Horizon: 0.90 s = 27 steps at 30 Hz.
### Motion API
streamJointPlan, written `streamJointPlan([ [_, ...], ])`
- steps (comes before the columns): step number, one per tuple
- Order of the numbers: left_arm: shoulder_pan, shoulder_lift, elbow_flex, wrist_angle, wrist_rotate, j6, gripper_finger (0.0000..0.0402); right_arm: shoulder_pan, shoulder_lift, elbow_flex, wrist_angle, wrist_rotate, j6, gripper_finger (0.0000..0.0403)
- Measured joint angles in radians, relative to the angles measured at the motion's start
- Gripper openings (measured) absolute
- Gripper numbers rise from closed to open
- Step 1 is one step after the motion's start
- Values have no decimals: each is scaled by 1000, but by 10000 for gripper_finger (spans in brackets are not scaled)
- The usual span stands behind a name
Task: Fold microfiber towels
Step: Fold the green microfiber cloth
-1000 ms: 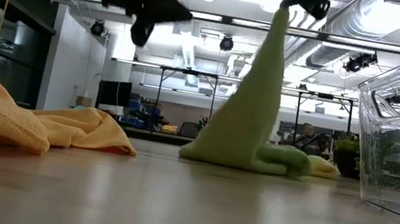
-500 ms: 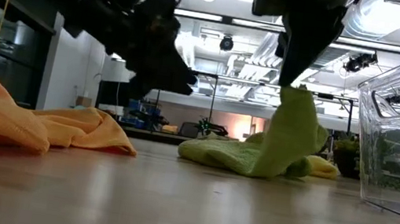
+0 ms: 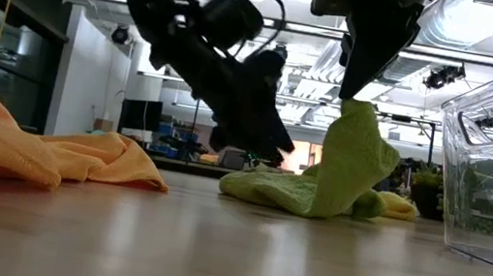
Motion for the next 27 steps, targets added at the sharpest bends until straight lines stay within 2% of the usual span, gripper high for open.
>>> streamJointPlan([
  [6,0,18,12,-48,-41,14,72,0,0,0,6,15,18,0],
  [9,2,15,12,-82,-44,53,47,0,0,0,12,15,16,0],
  [13,2,13,12,-123,-44,83,35,0,0,0,23,28,16,0],
  [21,1,13,12,-160,-45,90,38,0,0,0,37,34,16,0],
  [27,2,-14,10,-193,-46,94,4,0,0,0,38,42,15,0],
])
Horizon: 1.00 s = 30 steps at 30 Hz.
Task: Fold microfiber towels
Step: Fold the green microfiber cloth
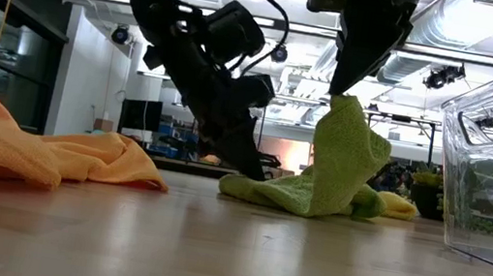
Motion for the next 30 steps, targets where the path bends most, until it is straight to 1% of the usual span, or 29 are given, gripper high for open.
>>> streamJointPlan([
  [2,0,-30,1,-14,-9,30,2,0,0,0,0,1,-3,0],
  [5,4,-94,0,-85,-42,80,1,0,0,0,-1,9,-23,0],
  [9,16,-183,1,-166,-54,130,0,-5,0,0,-1,36,-42,0],
  [12,30,-204,1,-188,-56,128,1,-17,0,0,-6,36,-53,0],
  [15,35,-192,1,-153,-55,116,10,-34,0,0,-8,36,-67,0],
  [17,35,-165,1,-142,-54,99,26,-42,0,0,-8,36,-69,0],
  [19,32,-127,1,-133,-40,98,51,-49,0,0,-8,32,-70,0],
  [25,29,-50,0,-125,-74,35,147,-48,0,0,-8,28,-74,0],
  [27,37,-45,0,-103,-52,31,175,-48,0,0,-6,28,-74,0],
  [30,44,-45,0,-72,-22,43,203,-48,0,0,-5,28,-73,0],
])
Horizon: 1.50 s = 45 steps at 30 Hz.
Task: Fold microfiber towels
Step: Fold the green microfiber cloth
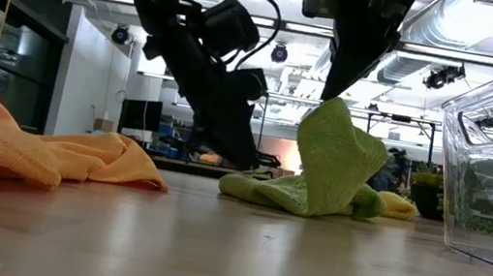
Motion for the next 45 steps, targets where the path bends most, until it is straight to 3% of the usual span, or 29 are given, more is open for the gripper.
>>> streamJointPlan([
  [6,21,15,2,-12,60,4,213,0,0,0,6,0,4,0],
  [16,14,73,1,32,78,5,183,0,0,0,23,0,11,0],
  [20,14,73,1,50,75,13,132,0,0,0,29,0,23,0],
  [26,26,48,1,55,75,33,17,0,0,0,28,0,25,0],
  [31,43,-31,0,20,32,72,6,-4,0,0,-24,35,0,0],
  [37,84,-217,0,-42,-92,190,1,-59,-17,0,-160,147,-24,0],
  [45,126,-465,1,-47,-276,271,0,-214,-167,0,-166,341,-46,0],
])
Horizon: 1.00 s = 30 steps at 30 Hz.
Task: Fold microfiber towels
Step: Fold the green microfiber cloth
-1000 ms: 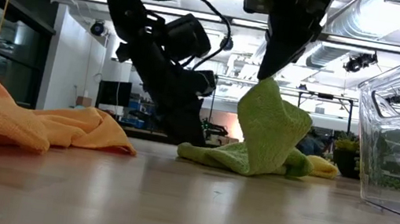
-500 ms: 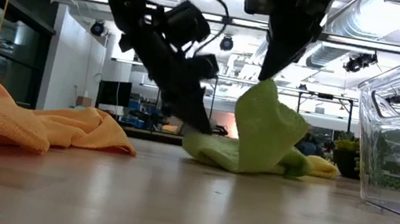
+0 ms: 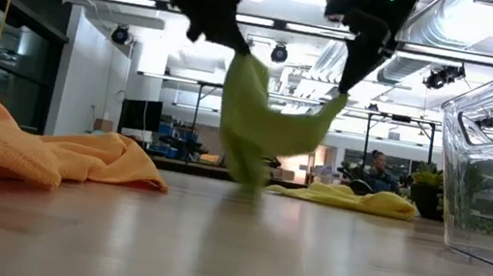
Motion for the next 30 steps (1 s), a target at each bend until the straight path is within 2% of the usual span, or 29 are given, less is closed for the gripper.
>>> streamJointPlan([
  [5,-14,-34,-1,37,-41,7,0,-60,-110,0,6,30,-10,0],
  [12,-61,-26,-144,348,-64,-42,0,-61,-202,0,-33,39,-17,0],
  [16,-59,-49,-154,418,-89,39,0,-64,-222,0,-34,58,-29,0],
  [19,-61,-60,-154,410,-71,51,0,-66,-220,0,-29,23,-32,0],
  [22,-95,-68,-154,357,-43,-9,0,-50,-204,0,-21,-44,-33,0],
  [27,-226,-69,-154,170,-83,-23,0,9,-161,0,-24,-128,-16,0],
  [30,-319,-69,-154,70,-133,-108,0,51,-119,0,-26,-189,38,0],
])
